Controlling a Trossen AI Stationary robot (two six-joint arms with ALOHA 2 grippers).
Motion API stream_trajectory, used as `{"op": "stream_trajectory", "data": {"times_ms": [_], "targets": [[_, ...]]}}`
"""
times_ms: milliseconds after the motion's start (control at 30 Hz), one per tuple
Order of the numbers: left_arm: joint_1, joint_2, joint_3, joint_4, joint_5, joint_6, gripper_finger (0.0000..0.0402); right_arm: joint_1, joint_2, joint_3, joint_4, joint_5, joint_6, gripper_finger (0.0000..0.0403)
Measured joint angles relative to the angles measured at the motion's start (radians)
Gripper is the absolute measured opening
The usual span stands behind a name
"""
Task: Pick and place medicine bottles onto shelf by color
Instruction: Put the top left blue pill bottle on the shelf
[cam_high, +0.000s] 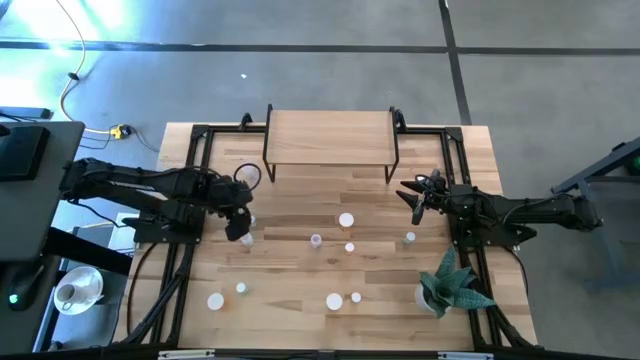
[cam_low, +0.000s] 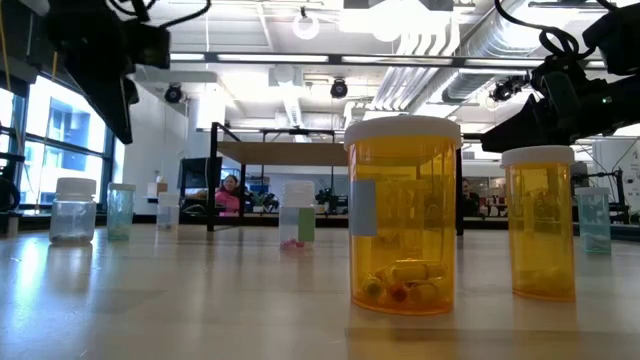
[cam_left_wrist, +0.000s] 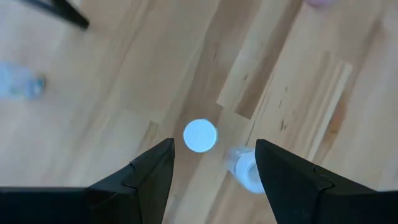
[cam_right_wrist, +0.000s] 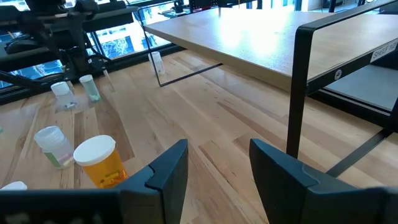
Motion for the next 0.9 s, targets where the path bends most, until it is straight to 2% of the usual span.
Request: {"op": "stream_trajectory", "data": {"times_ms": [133,300,900], "targets": [[0.0,0.055,0.0,0.0,0.0,-0.179,0.0213,0.0,0.0,0.0,0.0,0.0,0.0,0.0162],[0.0,0.117,0.0,0.001,-0.002,-0.312,0.0213,0.0,0.0,0.0,0.0,0.0,0.0,0.0162],[0.0,0.25,0.0,0.046,-0.004,-0.381,0.0213,0.0,0.0,0.0,0.0,0.0,0.0,0.0162]]}}
